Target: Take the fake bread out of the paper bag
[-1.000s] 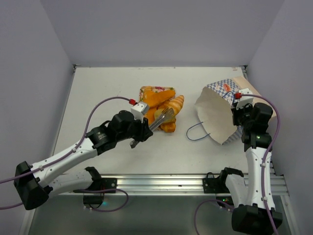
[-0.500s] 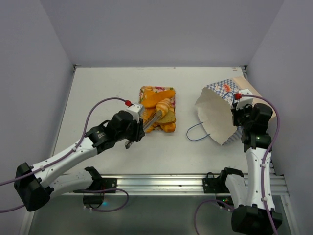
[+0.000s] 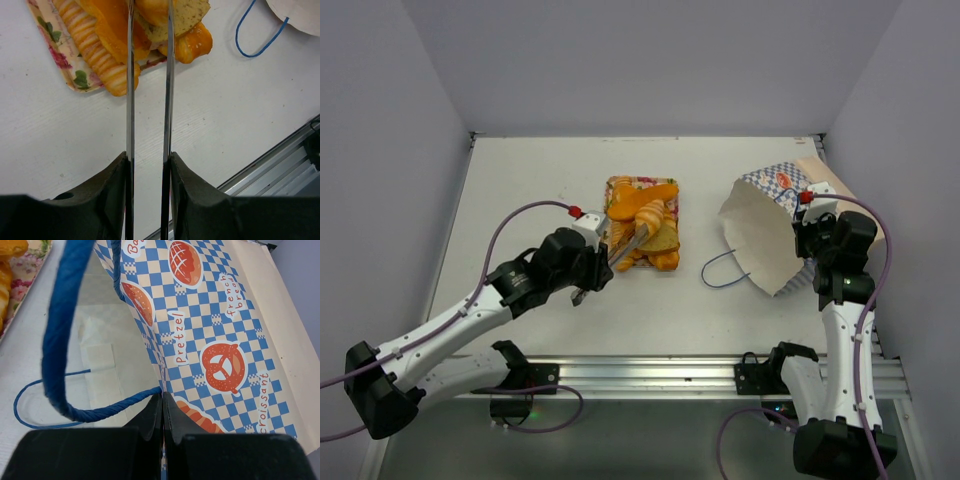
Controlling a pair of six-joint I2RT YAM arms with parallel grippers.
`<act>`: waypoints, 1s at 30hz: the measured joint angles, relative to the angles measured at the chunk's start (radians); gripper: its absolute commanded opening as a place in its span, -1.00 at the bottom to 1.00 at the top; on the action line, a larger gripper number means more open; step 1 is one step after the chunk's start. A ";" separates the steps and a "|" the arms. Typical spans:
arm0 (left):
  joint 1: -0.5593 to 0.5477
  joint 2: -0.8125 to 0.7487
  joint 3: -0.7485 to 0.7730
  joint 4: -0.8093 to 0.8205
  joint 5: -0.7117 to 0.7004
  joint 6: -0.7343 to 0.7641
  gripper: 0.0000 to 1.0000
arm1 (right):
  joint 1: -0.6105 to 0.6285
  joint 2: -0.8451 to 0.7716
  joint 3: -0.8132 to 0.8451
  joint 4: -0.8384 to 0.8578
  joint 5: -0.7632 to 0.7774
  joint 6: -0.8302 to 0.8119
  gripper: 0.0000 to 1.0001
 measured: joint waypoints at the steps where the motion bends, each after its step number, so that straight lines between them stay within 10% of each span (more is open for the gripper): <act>1: 0.000 -0.003 0.000 -0.002 0.000 -0.002 -0.22 | 0.000 0.000 0.000 0.000 0.000 0.000 -1.00; 30: 0.007 -0.035 0.000 -0.051 -0.012 -0.007 -0.10 | 0.000 -0.011 -0.002 0.000 0.000 0.000 -1.00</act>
